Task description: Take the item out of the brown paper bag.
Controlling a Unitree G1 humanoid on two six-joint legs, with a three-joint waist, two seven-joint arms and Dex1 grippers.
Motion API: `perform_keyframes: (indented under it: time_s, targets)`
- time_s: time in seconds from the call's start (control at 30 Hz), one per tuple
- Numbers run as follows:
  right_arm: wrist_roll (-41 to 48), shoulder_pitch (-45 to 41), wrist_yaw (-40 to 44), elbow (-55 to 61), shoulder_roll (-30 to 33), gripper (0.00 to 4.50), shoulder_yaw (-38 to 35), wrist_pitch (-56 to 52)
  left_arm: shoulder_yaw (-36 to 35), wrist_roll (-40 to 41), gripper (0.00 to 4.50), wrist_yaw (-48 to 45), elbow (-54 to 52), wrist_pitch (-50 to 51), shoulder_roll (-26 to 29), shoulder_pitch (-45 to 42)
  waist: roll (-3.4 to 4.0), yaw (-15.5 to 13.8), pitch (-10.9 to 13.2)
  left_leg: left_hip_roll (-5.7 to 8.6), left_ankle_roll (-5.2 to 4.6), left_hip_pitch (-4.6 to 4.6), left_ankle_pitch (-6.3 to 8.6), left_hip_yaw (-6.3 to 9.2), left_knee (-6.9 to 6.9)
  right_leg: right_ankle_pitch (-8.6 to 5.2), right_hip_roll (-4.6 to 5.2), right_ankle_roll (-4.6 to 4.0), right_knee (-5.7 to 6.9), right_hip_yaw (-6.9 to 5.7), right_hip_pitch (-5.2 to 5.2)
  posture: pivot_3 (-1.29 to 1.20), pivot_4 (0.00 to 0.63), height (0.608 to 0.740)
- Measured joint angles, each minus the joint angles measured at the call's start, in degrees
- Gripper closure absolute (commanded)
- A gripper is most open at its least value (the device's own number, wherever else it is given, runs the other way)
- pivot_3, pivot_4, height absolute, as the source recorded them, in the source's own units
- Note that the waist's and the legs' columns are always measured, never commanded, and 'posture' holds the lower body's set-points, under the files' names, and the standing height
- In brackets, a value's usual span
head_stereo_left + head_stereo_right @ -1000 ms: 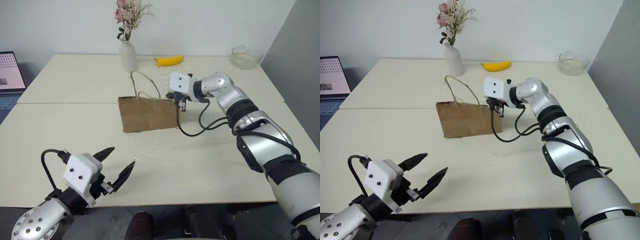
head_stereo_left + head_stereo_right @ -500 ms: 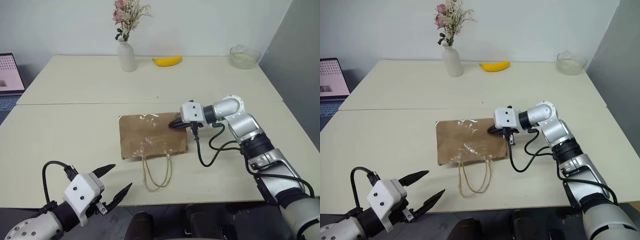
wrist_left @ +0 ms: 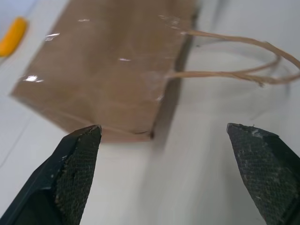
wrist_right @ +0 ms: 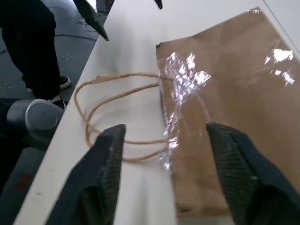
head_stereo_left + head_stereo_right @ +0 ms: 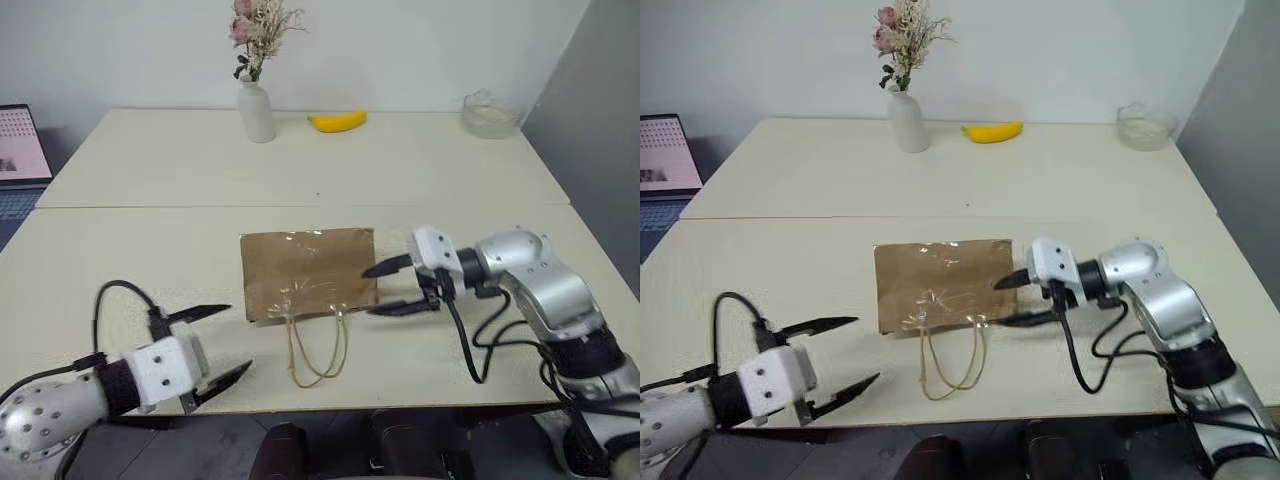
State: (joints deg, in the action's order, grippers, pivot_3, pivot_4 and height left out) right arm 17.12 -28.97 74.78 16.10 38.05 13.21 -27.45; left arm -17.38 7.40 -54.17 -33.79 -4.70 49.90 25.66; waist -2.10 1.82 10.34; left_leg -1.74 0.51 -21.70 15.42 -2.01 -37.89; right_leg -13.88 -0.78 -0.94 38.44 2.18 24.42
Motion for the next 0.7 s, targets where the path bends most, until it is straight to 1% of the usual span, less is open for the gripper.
perform_keyframes:
  time_s: [0.1,0.2,0.33,0.37,0.47,0.6,0.63,0.7]
  targets:
    - [0.95,5.79,-2.34,5.03,2.85,1.41,-0.91,-3.55,8.16,-3.93,0.00,-2.92,4.92,-7.72,1.21,-6.33,0.04,-0.26,0.03,0.00,0.00,-0.02,0.00,0.04,0.00,0.00,-0.01,0.00,0.00,-0.03,0.00,0.00,0.150,0.740]
    - [2.21,8.61,-4.46,8.30,4.69,1.41,-1.79,-6.21,14.13,-6.28,0.00,-4.13,9.48,-12.78,1.27,-12.15,0.03,-0.23,0.02,0.00,0.00,-0.03,0.00,0.02,-0.02,0.04,-0.01,0.07,-0.01,0.00,-0.01,0.00,0.150,0.740]
    - [3.24,12.07,-7.59,10.90,6.60,1.41,-4.13,-8.96,21.60,-8.88,0.00,-4.45,16.53,-17.93,-0.98,-20.46,0.01,-0.08,0.01,-0.02,0.00,-0.07,0.00,0.01,-0.02,0.14,-0.02,0.23,-0.15,0.00,-0.04,0.00,0.150,0.740]
    - [3.76,12.77,-8.15,11.58,6.96,1.41,-4.63,-9.55,23.23,-9.50,0.00,-4.52,18.21,-19.22,-1.48,-21.95,0.02,-0.01,0.01,-0.05,0.00,-0.10,0.00,0.01,0.01,0.25,-0.04,0.42,-0.28,-0.02,-0.05,0.00,0.150,0.740]
    - [4.78,13.83,-9.50,13.56,7.86,1.36,-5.43,-10.78,26.47,-10.97,0.62,-4.42,22.68,-22.01,-3.15,-25.87,0.01,-0.04,0.01,-0.04,0.00,-0.19,0.00,0.05,0.02,0.41,-0.05,0.69,-0.44,-0.05,-0.06,0.00,0.150,0.740]
    - [6.28,15.23,-11.05,15.53,8.82,1.36,-5.68,-12.05,29.04,-11.05,1.92,-3.92,25.10,-22.88,-6.13,-29.21,0.00,-0.16,0.01,0.00,-0.01,-0.29,0.01,0.05,0.01,0.45,-0.03,0.76,-0.54,-0.04,-0.06,0.00,0.150,0.740]
    - [6.64,15.63,-11.32,16.06,9.16,1.36,-5.68,-12.39,29.62,-10.88,2.31,-3.92,25.08,-22.69,-6.69,-29.91,-0.02,-0.16,0.00,0.00,-0.01,-0.30,0.01,0.05,0.01,0.47,-0.03,0.79,-0.56,-0.04,-0.07,0.00,0.150,0.740]
    - [6.99,16.60,-11.58,17.02,9.65,1.36,-5.68,-12.91,29.66,-10.43,2.88,-3.92,25.00,-21.73,-6.80,-30.08,-0.02,-0.12,-0.01,0.00,-0.01,-0.27,0.01,0.04,0.01,0.48,-0.03,0.81,-0.56,-0.02,-0.08,0.00,0.150,0.740]
